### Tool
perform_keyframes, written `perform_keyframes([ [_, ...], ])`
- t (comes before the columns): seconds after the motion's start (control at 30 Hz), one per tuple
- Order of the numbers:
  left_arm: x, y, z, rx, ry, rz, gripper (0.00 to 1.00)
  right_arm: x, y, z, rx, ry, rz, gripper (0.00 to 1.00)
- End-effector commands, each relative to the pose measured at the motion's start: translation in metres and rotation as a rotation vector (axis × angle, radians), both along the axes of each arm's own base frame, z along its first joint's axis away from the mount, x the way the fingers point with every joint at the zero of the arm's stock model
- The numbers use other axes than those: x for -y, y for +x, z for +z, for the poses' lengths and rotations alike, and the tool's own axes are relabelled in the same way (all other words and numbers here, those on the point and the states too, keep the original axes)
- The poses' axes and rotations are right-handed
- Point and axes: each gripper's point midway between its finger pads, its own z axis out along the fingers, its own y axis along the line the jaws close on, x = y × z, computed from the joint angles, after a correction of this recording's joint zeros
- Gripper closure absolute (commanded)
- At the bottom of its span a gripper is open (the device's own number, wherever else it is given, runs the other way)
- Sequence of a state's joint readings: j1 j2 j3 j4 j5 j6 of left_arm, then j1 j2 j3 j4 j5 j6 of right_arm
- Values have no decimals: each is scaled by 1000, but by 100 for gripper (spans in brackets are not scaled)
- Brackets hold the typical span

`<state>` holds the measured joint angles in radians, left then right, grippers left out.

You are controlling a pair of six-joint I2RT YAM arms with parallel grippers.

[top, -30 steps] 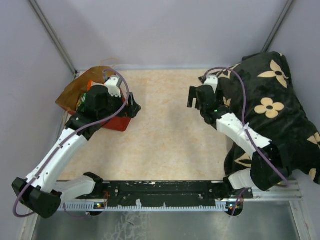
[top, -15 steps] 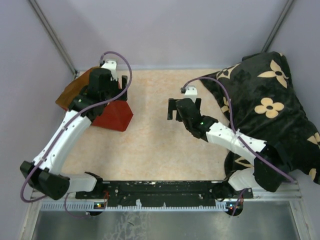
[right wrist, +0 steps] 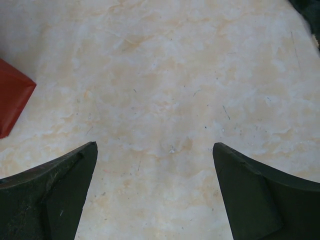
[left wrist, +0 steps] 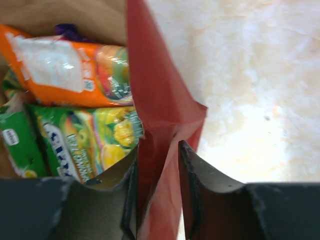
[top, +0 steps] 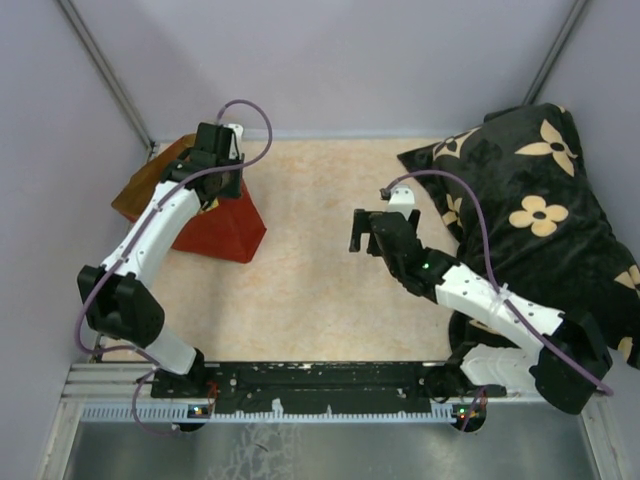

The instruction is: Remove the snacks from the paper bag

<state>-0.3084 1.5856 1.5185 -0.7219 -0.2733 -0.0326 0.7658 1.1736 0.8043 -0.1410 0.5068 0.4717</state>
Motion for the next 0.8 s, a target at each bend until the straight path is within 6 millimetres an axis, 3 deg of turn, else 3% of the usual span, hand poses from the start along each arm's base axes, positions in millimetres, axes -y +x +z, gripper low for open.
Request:
perform_keyframes([
  [0.0, 53, -15, 6, -59, -165, -197, 70, 7, -4, 12, 48, 0, -4, 1],
  [0.17, 120, -35, 12, -88, -242, -427, 100, 9, -11, 7, 40, -3, 19, 1],
  [0.37, 186, -69, 14, -140, -244, -638, 100, 13, -14, 10, 43, -24, 29, 1],
  [0.6, 274, -111, 25, -149, -245, -863, 100, 25, -15, 27, 95, -40, 4, 1],
  [0.63, 281, -113, 29, -144, -209, -875, 97, 28, -14, 29, 103, -45, -7, 1],
  [0.7, 273, -99, 43, -107, -113, -786, 66, 32, -14, 29, 107, -59, -22, 1],
  [0.77, 250, -82, 76, -25, -53, -637, 39, 35, -15, 30, 106, -69, -27, 1],
])
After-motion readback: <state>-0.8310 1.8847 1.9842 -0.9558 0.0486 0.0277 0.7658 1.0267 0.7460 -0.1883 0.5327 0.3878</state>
